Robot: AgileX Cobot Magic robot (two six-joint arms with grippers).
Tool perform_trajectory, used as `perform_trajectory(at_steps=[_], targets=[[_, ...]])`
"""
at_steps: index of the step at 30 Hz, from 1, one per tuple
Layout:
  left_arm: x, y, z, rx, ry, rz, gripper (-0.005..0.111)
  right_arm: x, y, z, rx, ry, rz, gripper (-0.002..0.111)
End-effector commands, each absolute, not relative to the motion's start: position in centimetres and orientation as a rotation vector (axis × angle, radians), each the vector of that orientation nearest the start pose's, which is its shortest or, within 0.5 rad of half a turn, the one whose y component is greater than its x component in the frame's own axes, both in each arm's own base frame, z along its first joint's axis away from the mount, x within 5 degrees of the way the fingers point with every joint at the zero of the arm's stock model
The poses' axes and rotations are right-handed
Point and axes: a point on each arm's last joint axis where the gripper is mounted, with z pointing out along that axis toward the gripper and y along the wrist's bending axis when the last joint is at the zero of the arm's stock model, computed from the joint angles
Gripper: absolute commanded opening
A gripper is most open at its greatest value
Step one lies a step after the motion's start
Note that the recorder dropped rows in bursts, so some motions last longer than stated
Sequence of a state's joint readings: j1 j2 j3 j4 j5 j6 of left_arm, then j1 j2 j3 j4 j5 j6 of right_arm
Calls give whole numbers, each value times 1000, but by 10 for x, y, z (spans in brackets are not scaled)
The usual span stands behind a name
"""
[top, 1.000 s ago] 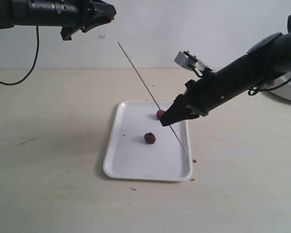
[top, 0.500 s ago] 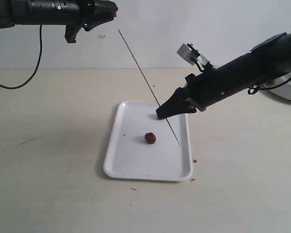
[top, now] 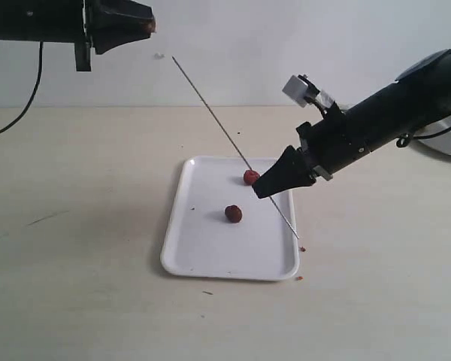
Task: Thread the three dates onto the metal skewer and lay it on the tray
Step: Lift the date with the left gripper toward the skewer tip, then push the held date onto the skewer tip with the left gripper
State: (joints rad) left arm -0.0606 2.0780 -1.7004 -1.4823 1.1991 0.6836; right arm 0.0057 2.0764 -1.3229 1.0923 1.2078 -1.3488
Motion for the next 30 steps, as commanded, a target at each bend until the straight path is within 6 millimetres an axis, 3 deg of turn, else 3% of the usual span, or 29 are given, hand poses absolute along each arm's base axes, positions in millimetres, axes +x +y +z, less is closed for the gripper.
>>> perform_trajectory(at_steps=[1,20,30], targets=[[437,-110,283,275,2133,-1599,27,381,77,165,-983,2272,1221,0],[434,-108,273,399,2216,-1469,27,380,78,170,-1013,2237,1206,0],[443,-109,272,343,2188,-1366,27,380,78,169,-1014,2242,1205,0]])
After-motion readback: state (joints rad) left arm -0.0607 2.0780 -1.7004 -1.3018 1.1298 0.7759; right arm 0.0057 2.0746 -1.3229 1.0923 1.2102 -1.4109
